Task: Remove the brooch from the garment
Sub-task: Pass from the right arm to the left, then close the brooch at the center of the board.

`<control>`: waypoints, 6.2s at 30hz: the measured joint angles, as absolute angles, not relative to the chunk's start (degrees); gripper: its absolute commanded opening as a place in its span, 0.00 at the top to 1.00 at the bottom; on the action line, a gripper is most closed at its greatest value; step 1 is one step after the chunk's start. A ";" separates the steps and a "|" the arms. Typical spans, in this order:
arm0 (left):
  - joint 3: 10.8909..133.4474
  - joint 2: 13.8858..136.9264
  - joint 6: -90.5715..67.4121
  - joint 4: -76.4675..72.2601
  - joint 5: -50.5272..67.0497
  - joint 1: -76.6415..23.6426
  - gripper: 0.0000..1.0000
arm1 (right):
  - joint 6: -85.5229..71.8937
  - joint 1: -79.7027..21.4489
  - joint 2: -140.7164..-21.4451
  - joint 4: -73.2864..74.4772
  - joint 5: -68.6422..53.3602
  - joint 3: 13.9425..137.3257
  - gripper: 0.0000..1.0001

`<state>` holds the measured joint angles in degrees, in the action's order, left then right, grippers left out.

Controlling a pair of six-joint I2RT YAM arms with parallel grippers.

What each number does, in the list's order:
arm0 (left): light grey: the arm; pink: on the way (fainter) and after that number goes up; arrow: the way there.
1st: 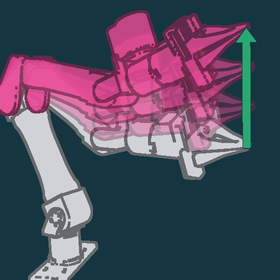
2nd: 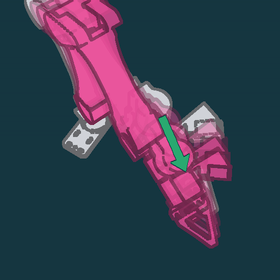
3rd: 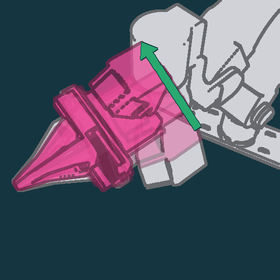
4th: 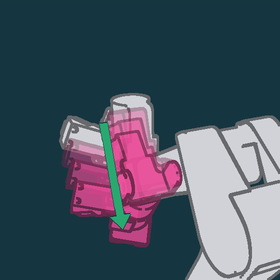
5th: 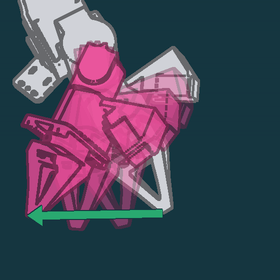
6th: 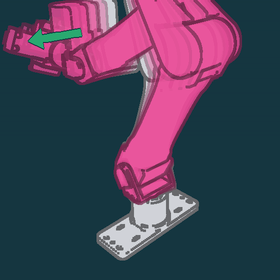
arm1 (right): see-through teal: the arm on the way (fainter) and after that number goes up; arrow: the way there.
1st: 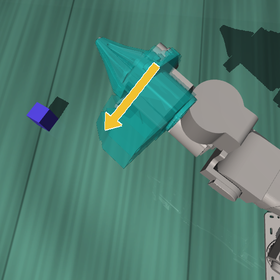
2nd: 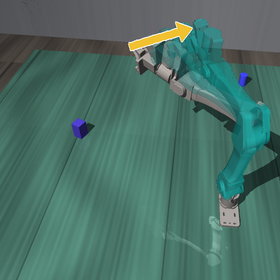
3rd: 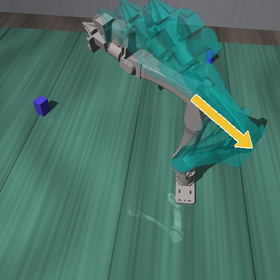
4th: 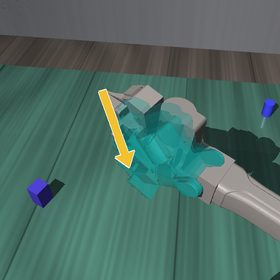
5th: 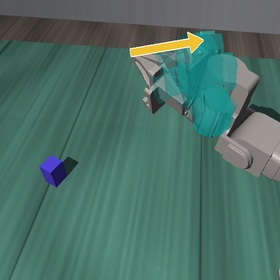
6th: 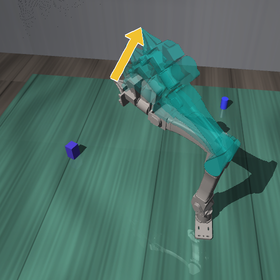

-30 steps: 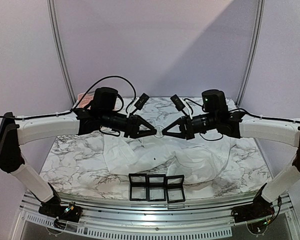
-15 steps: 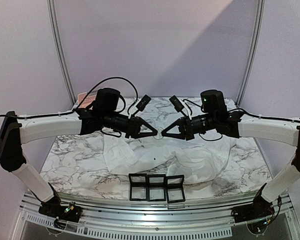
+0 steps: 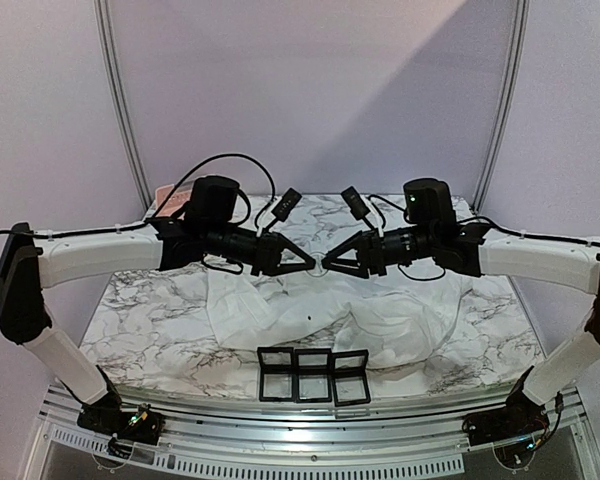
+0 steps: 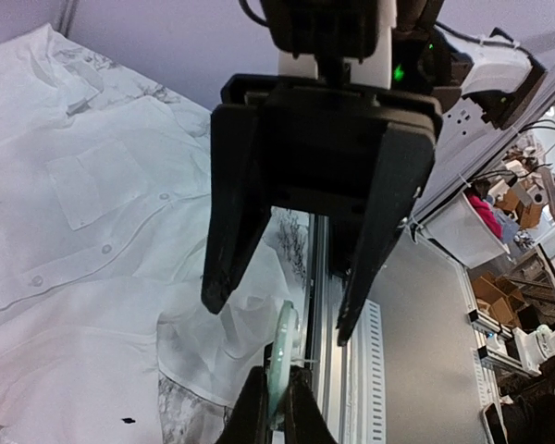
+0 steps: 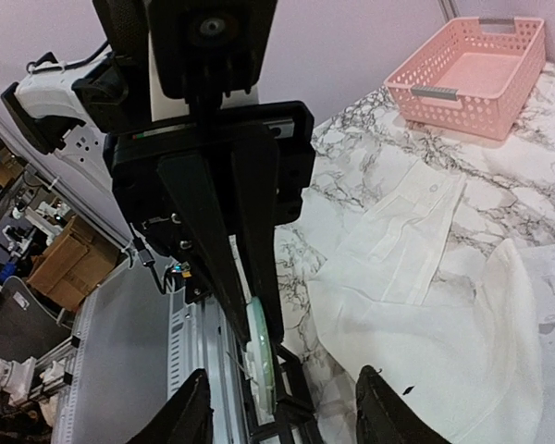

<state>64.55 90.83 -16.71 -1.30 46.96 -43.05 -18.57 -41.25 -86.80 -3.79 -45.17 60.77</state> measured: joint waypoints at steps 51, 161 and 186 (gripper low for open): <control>60.23 87.68 -24.08 -12.64 45.01 -41.06 1.00 | -21.76 -48.38 -83.88 -16.86 -23.66 54.19 0.64; 60.03 87.77 -20.49 -11.16 40.03 -40.86 1.00 | -38.30 -49.52 -86.63 -20.99 -17.10 54.70 1.00; 60.40 88.77 -21.04 -10.35 38.46 -40.71 1.00 | -39.68 -49.87 -86.63 -21.85 -14.66 53.43 0.88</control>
